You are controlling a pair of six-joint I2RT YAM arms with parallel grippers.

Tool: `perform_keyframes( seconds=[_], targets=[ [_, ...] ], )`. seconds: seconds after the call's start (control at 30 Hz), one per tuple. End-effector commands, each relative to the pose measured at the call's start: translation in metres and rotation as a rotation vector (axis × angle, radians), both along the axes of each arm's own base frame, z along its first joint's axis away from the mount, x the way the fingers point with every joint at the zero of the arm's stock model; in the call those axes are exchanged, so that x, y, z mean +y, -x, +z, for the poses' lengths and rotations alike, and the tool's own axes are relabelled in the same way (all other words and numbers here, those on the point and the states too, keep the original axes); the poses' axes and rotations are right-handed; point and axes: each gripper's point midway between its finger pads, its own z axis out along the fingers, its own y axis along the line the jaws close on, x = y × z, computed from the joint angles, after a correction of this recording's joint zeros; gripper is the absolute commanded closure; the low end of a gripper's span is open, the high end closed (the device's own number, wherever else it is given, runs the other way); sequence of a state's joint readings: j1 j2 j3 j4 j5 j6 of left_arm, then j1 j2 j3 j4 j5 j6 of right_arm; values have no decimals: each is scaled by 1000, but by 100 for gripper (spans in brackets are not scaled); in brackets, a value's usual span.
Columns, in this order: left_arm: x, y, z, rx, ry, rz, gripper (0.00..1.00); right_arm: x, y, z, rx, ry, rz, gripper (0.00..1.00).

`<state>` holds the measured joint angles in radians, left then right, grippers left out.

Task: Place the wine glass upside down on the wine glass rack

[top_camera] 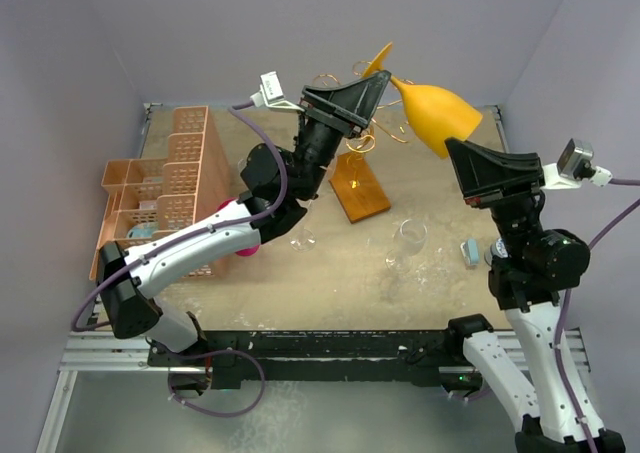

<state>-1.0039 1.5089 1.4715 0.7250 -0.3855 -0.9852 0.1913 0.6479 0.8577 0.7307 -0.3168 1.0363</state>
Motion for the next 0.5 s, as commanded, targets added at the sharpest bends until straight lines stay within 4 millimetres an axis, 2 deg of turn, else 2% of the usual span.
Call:
perform_keyframes(
  seconds=[0.0,0.2,0.33,0.47],
  targets=[
    [15,-2,26,-2,127,24,51,13,26,5,-114,66,80,100],
    [9,-6,27,4,119,25,61,25,34,-6,-154,136,139,100],
    [9,-5,28,-13,122,23,67,27,27,-8,-134,153,128,100],
    [12,-3,31,-30,126,34,83,27,22,-10,-115,167,116,100]
  ],
)
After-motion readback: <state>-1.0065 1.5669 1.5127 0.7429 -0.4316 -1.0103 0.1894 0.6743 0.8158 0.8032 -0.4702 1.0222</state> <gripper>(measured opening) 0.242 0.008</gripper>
